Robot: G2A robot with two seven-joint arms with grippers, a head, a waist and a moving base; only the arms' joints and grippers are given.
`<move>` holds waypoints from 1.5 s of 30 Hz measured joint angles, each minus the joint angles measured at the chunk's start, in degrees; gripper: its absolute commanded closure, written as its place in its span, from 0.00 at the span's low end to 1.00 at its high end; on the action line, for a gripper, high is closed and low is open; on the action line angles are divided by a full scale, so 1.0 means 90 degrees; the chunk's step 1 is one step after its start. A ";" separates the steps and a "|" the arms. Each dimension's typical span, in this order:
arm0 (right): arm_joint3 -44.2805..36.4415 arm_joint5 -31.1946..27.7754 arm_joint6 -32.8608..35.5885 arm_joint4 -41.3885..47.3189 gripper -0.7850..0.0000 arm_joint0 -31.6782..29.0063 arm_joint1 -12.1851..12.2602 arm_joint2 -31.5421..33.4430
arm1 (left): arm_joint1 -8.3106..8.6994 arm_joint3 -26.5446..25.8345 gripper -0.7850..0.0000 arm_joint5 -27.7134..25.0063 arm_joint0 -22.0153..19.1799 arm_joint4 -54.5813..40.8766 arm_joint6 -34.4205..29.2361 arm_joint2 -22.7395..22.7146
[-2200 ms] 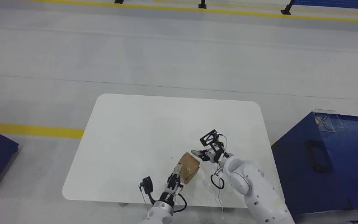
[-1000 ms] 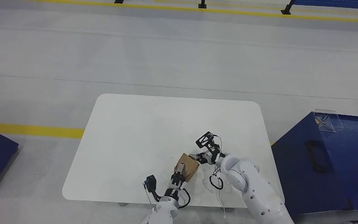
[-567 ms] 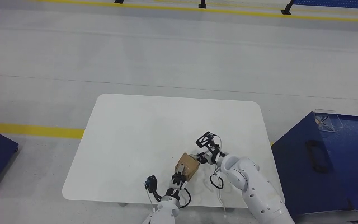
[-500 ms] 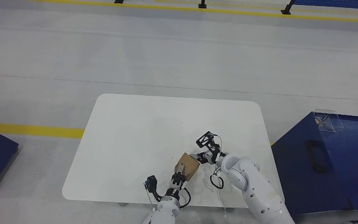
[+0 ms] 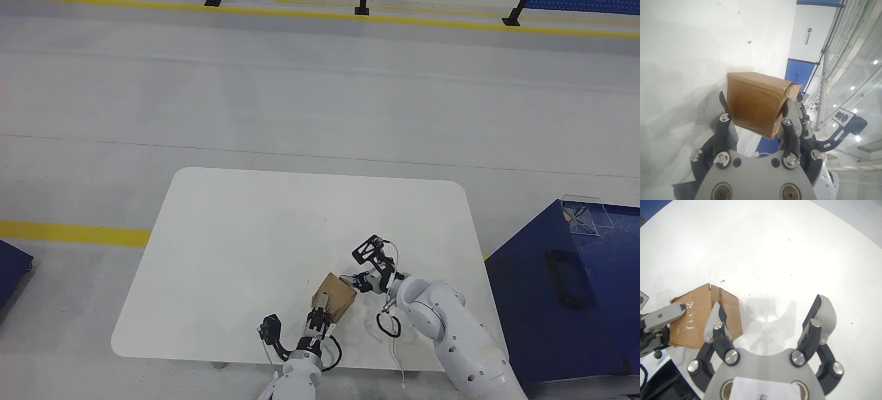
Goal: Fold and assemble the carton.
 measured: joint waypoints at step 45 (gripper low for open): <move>-0.0166 0.0956 -0.0296 0.0178 0.00 -0.0216 0.0068 0.0713 | 0.0546 0.0140 0.00 -0.2753 0.0059 0.6667 0.1067 -0.0532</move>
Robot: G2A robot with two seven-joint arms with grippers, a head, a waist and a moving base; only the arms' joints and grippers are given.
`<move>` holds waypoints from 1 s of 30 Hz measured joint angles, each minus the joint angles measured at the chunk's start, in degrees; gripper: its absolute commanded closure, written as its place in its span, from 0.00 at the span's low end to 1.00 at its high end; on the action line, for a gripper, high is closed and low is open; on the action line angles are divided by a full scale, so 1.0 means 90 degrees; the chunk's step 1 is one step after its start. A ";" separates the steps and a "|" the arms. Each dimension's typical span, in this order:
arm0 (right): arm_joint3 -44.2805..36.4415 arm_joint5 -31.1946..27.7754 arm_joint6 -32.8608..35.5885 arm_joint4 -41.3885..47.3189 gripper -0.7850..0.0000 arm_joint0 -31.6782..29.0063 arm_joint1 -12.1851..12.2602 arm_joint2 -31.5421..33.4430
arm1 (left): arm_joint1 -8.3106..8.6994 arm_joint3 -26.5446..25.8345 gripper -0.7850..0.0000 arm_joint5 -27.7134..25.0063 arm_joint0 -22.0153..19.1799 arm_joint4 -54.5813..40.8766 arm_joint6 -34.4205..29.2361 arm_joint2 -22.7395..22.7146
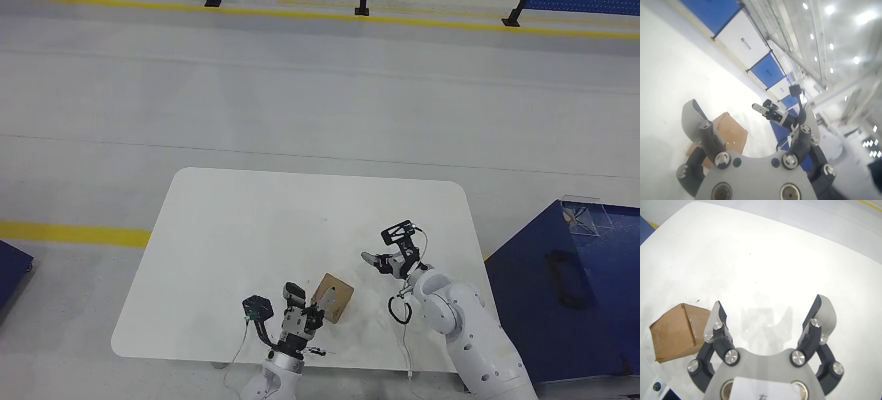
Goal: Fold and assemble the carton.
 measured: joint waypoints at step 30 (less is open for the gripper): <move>0.0008 0.0004 0.0000 0.0018 0.00 0.0000 0.0000 0.0014 | -0.0106 0.2769 0.77 0.1686 -0.1345 0.3441 0.0687 0.0582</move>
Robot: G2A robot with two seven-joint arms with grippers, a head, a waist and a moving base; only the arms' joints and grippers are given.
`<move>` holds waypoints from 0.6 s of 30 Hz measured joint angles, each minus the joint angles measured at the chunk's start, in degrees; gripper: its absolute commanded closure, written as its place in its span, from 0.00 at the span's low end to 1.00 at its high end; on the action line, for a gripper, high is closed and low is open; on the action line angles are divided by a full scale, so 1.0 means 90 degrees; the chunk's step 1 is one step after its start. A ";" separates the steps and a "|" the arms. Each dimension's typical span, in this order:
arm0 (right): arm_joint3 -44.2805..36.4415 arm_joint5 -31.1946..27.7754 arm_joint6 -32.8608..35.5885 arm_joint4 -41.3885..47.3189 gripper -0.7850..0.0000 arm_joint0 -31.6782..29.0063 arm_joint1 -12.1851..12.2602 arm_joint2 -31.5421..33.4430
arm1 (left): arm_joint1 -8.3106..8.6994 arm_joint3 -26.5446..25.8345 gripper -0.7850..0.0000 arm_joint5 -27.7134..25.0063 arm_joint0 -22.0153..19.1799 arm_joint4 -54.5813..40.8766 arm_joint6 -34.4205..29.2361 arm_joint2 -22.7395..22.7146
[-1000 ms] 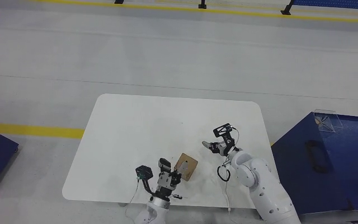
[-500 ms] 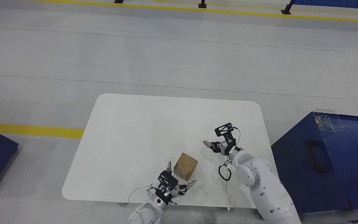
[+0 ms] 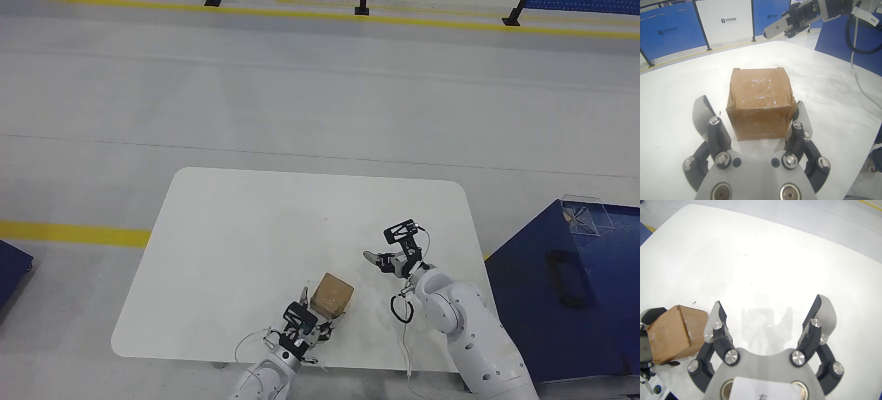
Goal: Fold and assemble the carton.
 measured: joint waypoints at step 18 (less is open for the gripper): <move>0.0044 -0.0075 -0.0152 0.0655 0.00 -0.0121 0.0058 0.0583 | 0.0145 -0.2996 1.00 0.1000 0.0966 0.0758 -0.2245 -0.0184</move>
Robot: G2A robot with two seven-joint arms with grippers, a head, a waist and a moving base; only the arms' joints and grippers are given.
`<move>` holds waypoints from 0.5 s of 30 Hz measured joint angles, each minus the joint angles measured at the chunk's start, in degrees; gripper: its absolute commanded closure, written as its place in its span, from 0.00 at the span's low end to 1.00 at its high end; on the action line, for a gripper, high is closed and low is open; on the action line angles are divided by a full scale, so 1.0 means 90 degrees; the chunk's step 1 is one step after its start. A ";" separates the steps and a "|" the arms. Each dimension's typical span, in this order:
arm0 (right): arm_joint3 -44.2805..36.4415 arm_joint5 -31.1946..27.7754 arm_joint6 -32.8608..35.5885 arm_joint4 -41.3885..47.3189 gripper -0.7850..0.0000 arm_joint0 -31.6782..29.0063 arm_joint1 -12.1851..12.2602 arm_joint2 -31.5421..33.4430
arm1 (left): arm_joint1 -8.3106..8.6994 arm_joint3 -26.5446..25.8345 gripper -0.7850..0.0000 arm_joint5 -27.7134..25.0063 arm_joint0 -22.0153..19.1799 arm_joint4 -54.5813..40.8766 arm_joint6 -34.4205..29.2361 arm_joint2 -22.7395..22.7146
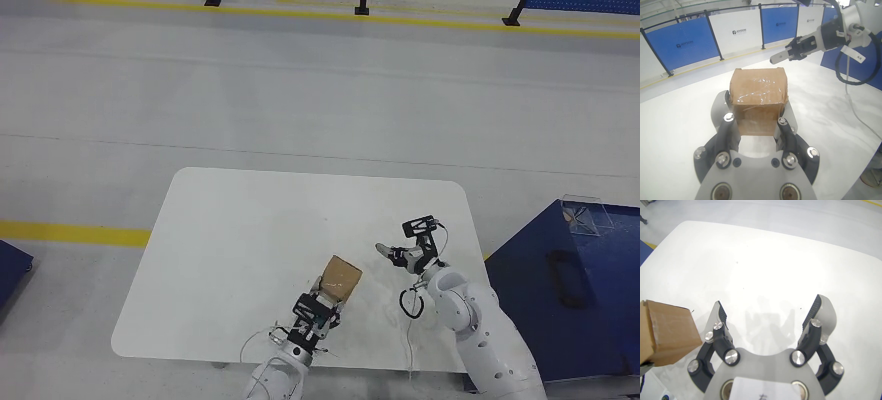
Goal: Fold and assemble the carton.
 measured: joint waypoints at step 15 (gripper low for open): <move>0.0229 -0.0540 0.0059 0.0126 0.00 0.0035 0.0023 -0.0033 | -0.0383 -0.2640 1.00 0.1812 -0.1126 -0.0748 -0.8961 0.0189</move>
